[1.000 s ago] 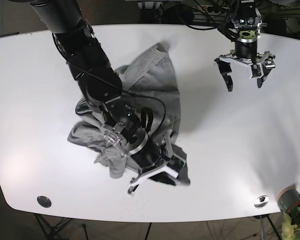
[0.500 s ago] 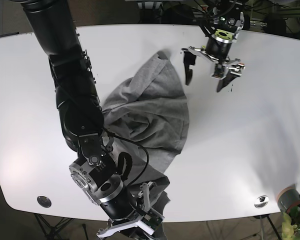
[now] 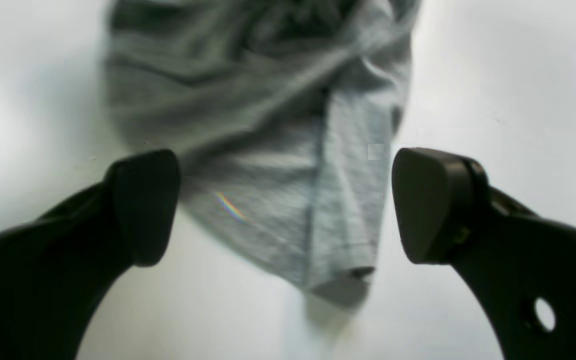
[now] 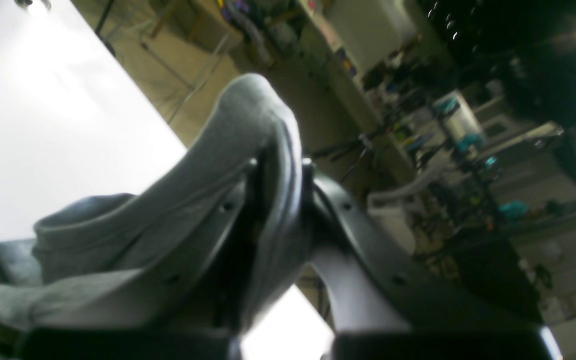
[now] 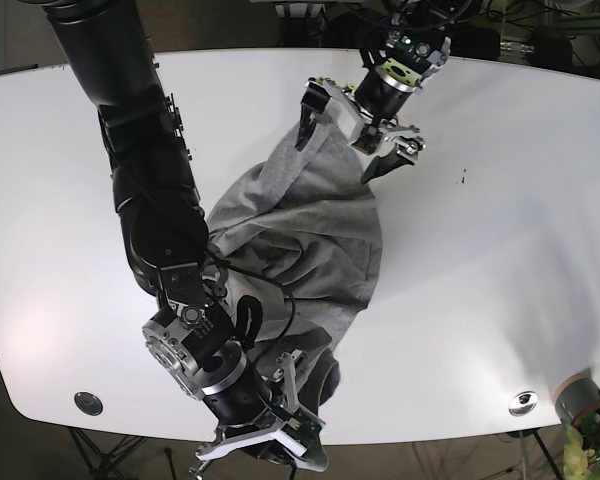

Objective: Fold the T-shirt properly

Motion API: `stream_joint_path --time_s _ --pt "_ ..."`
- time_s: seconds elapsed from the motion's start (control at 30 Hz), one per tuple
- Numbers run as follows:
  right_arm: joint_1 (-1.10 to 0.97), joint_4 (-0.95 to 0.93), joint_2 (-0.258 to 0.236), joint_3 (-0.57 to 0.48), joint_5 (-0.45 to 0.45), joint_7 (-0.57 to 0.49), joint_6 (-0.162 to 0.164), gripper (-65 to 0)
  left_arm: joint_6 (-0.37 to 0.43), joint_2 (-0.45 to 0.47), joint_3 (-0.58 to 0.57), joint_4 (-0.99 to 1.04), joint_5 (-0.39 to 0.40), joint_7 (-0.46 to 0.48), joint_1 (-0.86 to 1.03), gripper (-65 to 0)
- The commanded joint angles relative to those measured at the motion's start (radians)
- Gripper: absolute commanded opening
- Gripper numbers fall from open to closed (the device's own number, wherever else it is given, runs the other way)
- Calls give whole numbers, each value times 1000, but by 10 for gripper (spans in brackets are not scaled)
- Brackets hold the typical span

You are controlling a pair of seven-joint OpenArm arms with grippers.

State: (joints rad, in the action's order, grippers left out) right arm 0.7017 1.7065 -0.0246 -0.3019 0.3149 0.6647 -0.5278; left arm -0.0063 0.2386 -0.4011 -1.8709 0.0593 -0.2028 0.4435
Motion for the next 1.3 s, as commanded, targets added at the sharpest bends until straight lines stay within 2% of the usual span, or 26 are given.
stream_joint_path --time_s 0.0,0.13,0.23,0.4,0.6,0.87,1.0,1.1,1.13,1.17,1.23,1.27 --pt "36 7 5 5 2 -21 13 -629 -27 3 -34 18 -3 15 -42 0" --pt "36 -3 5 7 5 -21 13 -629 -96 3 -72 72 -3 9 -96 0" --pt "36 -9 5 7 5 -20 15 -629 -123 3 -83 90 -3 -36 -127 0" --pt "37 -10 -1 8 5 -20 16 -629 -129 3 -83 123 -3 -103 -151 -3" --pt "37 -10 -8 8 2 -20 21 -629 -129 5 -85 192 -3 -103 -156 -3" --pt "36 -12 -2 79 0 -20 21 -629 -131 54 -109 225 -3 -103 -157 -18" --pt "36 -12 -8 80 0 -20 21 -629 -131 74 -109 255 -3 -103 -167 -149" --pt "34 -9 -10 82 5 -20 21 -629 -131 75 -104 294 -3 -103 -191 -304" --pt "34 -9 -11 88 5 -20 22 -629 -131 77 -103 314 -3 -103 -199 -382" --pt "34 -9 -16 102 5 -20 22 -629 -131 77 -103 325 -3 -103 -208 -426" --pt "34 -9 -18 143 2 -20 22 -629 -131 77 -85 350 -2 -105 -237 -578" --pt "34 -10 -18 155 2 -20 22 -629 -131 77 -74 354 -2 -105 -245 -618"
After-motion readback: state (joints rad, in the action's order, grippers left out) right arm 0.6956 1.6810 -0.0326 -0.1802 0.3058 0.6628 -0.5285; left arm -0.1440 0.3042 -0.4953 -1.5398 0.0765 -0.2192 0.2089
